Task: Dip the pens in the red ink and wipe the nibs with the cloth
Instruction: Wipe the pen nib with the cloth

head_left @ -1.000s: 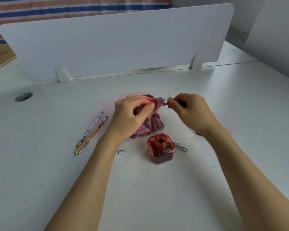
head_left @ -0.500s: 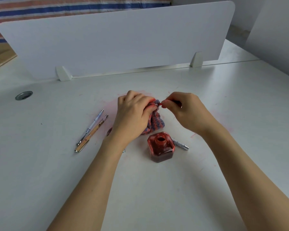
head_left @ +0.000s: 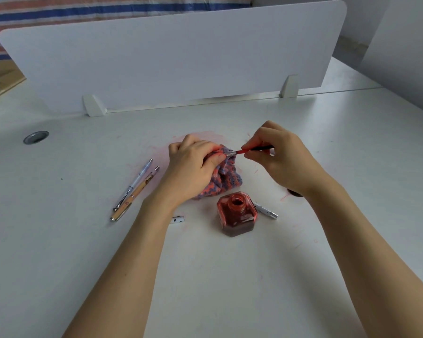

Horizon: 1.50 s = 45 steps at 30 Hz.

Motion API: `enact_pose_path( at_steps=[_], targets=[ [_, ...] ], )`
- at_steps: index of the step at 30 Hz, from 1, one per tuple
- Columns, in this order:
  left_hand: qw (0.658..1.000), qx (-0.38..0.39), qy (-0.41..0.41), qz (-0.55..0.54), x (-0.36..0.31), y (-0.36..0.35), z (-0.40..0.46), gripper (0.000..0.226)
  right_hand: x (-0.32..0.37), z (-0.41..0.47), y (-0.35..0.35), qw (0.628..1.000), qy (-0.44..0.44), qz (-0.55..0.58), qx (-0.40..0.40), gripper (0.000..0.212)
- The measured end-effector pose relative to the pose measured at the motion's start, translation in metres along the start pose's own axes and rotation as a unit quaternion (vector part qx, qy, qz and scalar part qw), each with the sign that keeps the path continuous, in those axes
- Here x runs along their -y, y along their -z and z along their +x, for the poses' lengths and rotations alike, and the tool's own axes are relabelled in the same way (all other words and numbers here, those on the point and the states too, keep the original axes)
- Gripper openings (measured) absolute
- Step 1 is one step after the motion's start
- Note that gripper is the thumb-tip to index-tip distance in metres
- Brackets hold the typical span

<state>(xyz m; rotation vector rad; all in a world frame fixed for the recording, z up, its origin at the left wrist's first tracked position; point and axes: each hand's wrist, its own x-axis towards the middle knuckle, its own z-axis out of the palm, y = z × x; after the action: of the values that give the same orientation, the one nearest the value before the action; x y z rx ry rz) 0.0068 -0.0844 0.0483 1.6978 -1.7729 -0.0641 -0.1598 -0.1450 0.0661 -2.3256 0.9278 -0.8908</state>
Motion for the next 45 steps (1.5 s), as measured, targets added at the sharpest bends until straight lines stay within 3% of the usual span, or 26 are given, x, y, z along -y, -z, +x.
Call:
enact_pose_path(
  at_steps=[6, 14, 24, 29, 34, 36, 38, 41, 45],
  targets=[
    [0.999, 0.017, 0.036, -0.031, -0.001, 0.008, -0.001, 0.025, -0.002, 0.001, -0.001, 0.999, -0.011, 0.022, -0.033, 0.007],
    [0.998, -0.059, 0.011, -0.009, 0.011, 0.007, 0.001, 0.019, -0.006, 0.000, 0.001, 0.999, -0.036, -0.002, -0.019, 0.025],
    [0.988, -0.151, -0.030, 0.034, 0.017, -0.001, 0.003, 0.032, -0.008, 0.000, 0.001, 0.999, -0.036, 0.006, -0.020, 0.025],
    [0.963, -0.236, 0.064, 0.112, 0.023, -0.003, 0.001, 0.033, -0.011, 0.000, 0.001, 0.999, -0.044, 0.007, -0.024, 0.024],
    [0.950, -0.179, 0.175, 0.189, 0.029, -0.005, 0.000, 0.046, -0.011, -0.001, -0.001, 0.999, -0.048, 0.017, -0.003, 0.021],
    [0.954, -0.200, 0.144, 0.173, 0.027, -0.003, 0.001, 0.045, -0.010, 0.000, -0.002, 0.998, -0.054, 0.024, -0.004, 0.016],
    [0.961, -0.234, 0.051, 0.139, 0.023, -0.001, 0.003, 0.039, -0.010, 0.000, -0.002, 0.998, -0.056, 0.033, -0.007, 0.014],
    [0.973, -0.200, -0.062, 0.095, 0.014, -0.002, 0.004, 0.036, -0.010, -0.001, -0.003, 0.998, -0.045, 0.035, -0.005, 0.017],
    [0.973, -0.176, -0.122, 0.091, 0.007, -0.011, 0.003, 0.028, -0.005, -0.001, -0.003, 0.999, -0.025, 0.033, -0.002, 0.017]
  ],
)
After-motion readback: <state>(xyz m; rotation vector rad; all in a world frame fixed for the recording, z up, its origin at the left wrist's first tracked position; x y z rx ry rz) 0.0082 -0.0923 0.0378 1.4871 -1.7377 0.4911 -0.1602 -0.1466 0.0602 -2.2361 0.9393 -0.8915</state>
